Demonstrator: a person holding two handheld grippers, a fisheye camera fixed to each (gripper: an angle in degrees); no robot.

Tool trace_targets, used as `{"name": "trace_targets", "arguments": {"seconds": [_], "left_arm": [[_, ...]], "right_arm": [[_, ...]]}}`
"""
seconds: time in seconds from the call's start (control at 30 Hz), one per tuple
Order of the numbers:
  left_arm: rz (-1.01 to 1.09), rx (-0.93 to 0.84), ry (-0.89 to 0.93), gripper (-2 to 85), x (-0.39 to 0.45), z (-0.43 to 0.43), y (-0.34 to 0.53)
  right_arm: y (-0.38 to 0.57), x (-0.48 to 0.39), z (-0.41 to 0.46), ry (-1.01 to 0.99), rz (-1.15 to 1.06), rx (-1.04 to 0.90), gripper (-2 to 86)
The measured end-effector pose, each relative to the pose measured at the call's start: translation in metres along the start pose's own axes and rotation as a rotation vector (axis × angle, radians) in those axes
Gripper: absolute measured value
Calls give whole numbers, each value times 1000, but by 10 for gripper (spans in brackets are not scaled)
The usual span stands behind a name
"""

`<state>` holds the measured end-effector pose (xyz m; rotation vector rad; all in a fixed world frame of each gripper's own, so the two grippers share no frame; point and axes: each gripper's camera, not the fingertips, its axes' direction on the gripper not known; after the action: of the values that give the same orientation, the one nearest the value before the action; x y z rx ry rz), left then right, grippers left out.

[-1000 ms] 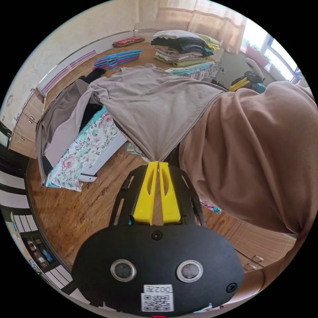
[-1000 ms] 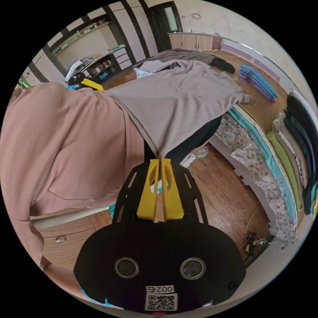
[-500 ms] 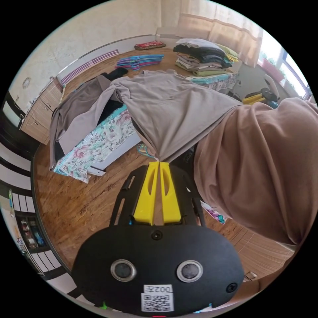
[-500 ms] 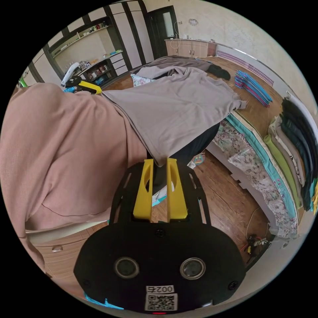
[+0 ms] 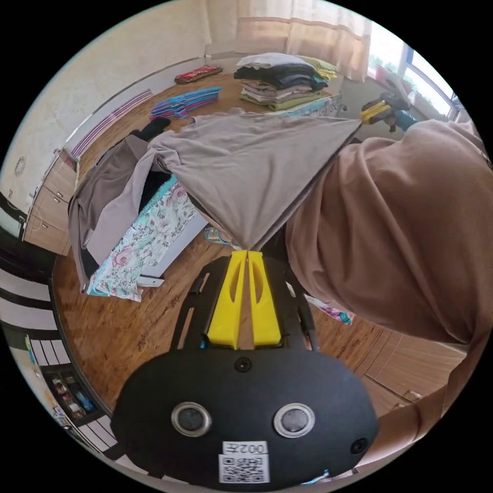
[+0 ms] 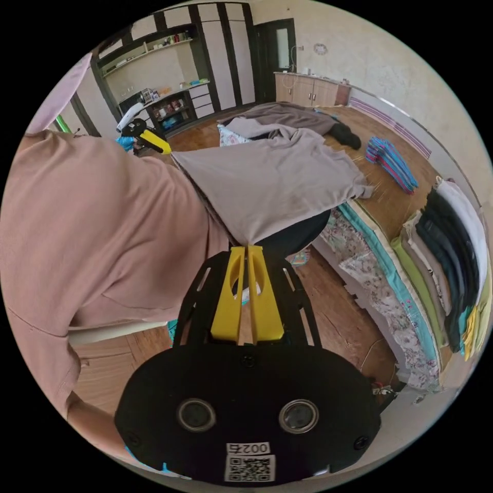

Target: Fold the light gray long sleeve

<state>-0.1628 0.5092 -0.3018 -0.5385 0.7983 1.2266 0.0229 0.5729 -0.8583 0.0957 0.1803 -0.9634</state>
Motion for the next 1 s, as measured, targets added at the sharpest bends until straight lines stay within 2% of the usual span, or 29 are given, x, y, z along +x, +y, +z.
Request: {"name": "trace_targets", "arguments": {"seconds": [0.23,0.37,0.57,0.73,0.83,1.0], "left_arm": [[-30,-28,75,-10,2,32,-2],[-83,-84,-11,-11,-4,34,-2],[-229,46,-115,-2,-26,32,-13],[-359,180,-182,8,-49,53,-57],[-407,215,-154,8,-60,71,-90],[-370,202,-77,9,-62,103,-149]], "right_arm": [[29,22,67,-92,53,-75,5],[37,44,59,-118,52,-88,48],[49,97,32,64,167,97,72],[45,132,63,195,297,220,79],[35,150,92,228,345,253,81],[1,195,147,194,371,260,74]]}}
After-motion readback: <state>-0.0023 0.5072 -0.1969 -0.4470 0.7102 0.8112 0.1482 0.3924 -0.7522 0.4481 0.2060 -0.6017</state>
